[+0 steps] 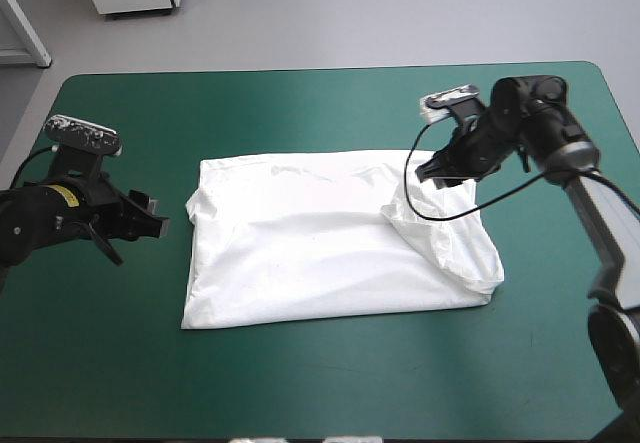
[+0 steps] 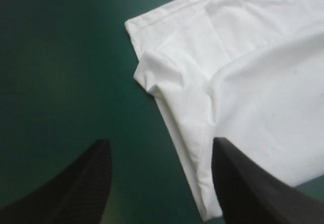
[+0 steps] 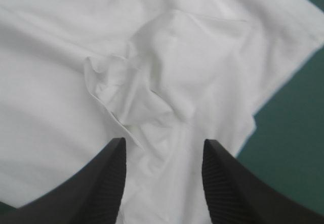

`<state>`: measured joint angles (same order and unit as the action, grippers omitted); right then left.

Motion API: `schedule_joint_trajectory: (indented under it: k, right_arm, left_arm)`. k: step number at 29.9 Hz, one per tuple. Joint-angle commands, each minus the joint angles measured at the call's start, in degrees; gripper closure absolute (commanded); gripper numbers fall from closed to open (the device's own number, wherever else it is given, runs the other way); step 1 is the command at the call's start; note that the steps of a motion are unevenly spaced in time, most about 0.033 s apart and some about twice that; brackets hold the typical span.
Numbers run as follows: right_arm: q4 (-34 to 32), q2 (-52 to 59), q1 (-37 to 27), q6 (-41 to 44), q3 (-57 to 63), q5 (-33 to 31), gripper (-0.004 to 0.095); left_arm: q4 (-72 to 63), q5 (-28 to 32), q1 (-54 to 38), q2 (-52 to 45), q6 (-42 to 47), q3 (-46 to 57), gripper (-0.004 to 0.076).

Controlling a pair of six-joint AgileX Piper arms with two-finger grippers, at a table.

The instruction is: Fold the cloth

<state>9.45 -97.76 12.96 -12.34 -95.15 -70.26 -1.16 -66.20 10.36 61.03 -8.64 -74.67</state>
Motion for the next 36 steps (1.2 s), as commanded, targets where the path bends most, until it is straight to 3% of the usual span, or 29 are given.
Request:
schedule_joint_trajectory:
  k: [1,6,15,23,36]
  right_arm:
    - [-2.7,10.4,-3.4,1.7,3.2,0.1,0.0443]
    - [-8.4,22.3,-4.4,3.6,15.8,1.9,0.0443]
    - [-9.4,30.7,-4.4,4.9,31.3,3.3,0.0443]
    - [-9.4,30.7,-4.4,5.1,34.0,5.0,0.0444]
    - [-8.2,28.6,-4.4,5.5,34.0,6.0,0.0445]
  left_arm:
    - [3.4,-1.9,3.2,-1.6,3.1,1.5,0.0293]
    - [4.7,-3.6,6.4,-1.8,5.3,9.3,0.0293]
    - [0.8,4.3,6.3,-0.1,6.4,25.6,0.0293]
    - [-1.0,12.1,6.3,6.7,6.1,30.2,0.0293]
    - [-4.5,15.6,6.3,18.6,4.5,30.2,0.0293]
